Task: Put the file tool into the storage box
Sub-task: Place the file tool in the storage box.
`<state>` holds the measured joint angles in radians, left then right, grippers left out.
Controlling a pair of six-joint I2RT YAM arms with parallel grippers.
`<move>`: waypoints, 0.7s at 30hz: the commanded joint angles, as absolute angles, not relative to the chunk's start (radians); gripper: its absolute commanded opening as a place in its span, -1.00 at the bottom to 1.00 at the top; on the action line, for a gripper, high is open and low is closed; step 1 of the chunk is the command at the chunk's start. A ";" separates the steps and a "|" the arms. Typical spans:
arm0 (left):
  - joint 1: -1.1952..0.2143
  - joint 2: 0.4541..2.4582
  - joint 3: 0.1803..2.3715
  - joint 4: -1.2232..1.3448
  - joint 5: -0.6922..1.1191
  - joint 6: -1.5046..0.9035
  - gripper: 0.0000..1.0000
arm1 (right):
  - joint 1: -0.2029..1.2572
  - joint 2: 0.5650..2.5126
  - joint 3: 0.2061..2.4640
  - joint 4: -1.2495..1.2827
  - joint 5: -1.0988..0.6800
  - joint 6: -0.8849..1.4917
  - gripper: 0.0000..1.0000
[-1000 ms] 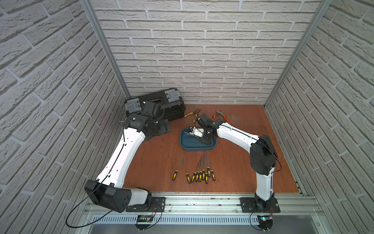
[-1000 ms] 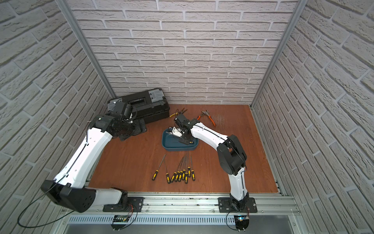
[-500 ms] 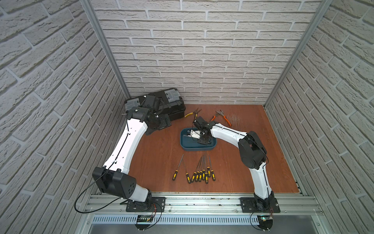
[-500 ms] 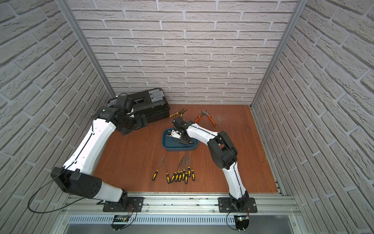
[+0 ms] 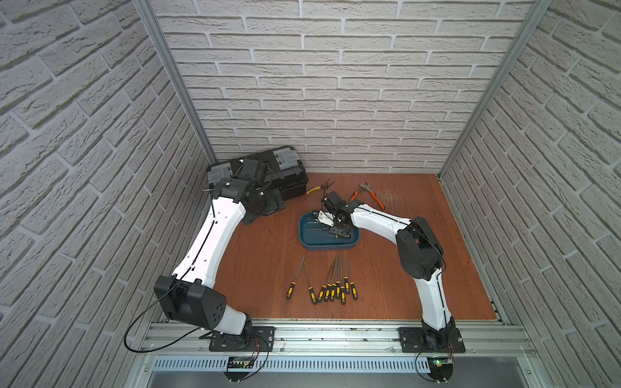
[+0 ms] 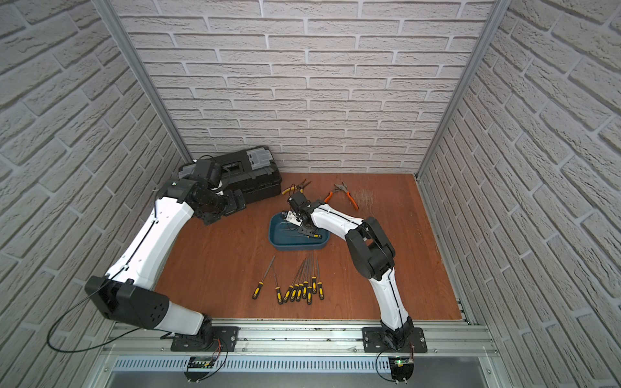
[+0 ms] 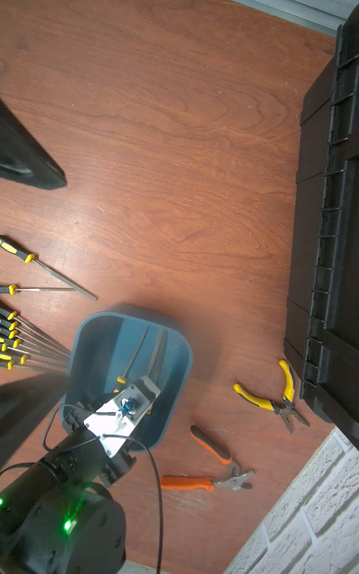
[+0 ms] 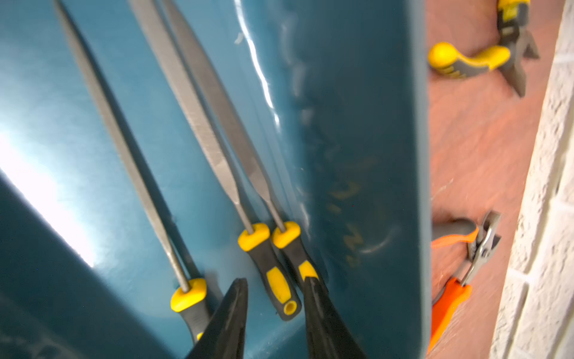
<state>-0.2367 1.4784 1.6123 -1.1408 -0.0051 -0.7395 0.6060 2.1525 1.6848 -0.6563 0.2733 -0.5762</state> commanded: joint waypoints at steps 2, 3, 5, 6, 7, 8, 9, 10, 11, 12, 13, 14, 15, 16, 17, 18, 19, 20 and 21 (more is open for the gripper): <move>-0.245 1.444 1.582 -1.113 -0.002 -0.754 0.97 | 0.588 2.056 1.745 -0.709 0.255 -0.397 -0.30; -0.250 1.443 1.575 -1.109 0.005 -0.744 0.97 | 0.582 2.032 1.751 -0.721 0.254 -0.350 -0.30; -0.259 1.448 1.570 -1.113 0.012 -0.722 0.97 | 0.562 1.992 1.776 -0.766 0.241 -0.246 -0.31; -0.264 1.449 1.571 -1.124 0.008 -0.717 0.96 | 0.550 1.967 1.786 -0.792 0.220 -0.182 -0.32; -0.265 1.450 1.569 -1.134 0.005 -0.712 0.97 | 0.542 1.926 1.784 -0.809 0.199 -0.123 -0.32; -0.265 1.451 1.567 -1.138 0.006 -0.708 0.96 | 0.537 1.896 1.771 -0.814 0.187 -0.071 -0.32; -0.267 1.448 1.563 -1.140 0.008 -0.704 0.97 | 0.537 1.862 1.747 -0.816 0.176 -0.010 -0.32; -0.268 1.443 1.558 -1.136 0.013 -0.701 0.97 | 0.537 1.820 1.715 -0.814 0.158 0.053 -0.32; -0.271 1.440 1.549 -1.130 0.018 -0.697 0.96 | 0.537 1.783 1.682 -0.811 0.141 0.110 -0.32; -0.274 1.434 1.535 -1.120 0.028 -0.687 0.97 | 0.537 1.743 1.638 -0.805 0.122 0.175 -0.32; -0.277 1.429 1.518 -1.112 0.034 -0.673 0.97 | 0.537 1.704 1.592 -0.801 0.108 0.245 -0.33; -0.281 1.426 1.504 -1.113 0.038 -0.661 0.97 | 0.538 1.675 1.560 -0.810 0.097 0.309 -0.34; -0.281 1.427 1.488 -1.119 0.042 -0.651 0.96 | 0.541 1.640 1.519 -0.824 0.091 0.392 -0.36; -0.281 1.426 1.472 -1.124 0.049 -0.640 0.97 | 0.547 1.594 1.465 -0.826 0.080 0.468 -0.36; -0.280 1.427 1.463 -1.126 0.057 -0.630 0.97 | 0.560 1.550 1.413 -0.815 0.074 0.527 -0.36; -0.280 1.428 1.452 -1.124 0.066 -0.620 0.97 | 0.579 1.496 1.345 -0.801 0.076 0.588 -0.35; -0.281 1.426 1.438 -1.114 0.076 -0.615 0.97 | 0.602 1.443 1.280 -0.781 0.081 0.644 -0.33; -0.282 1.421 1.420 -1.101 0.084 -0.614 0.96 | 0.623 1.402 1.219 -0.759 0.086 0.685 -0.32; -0.283 1.415 1.394 -1.076 0.098 -0.615 0.96 | 0.644 1.364 1.159 -0.742 0.087 0.726 -0.31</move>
<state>-0.2764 1.4422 1.4338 -1.1160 0.0566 -0.6479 0.5972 1.4296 1.2682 -0.7673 0.1081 0.4873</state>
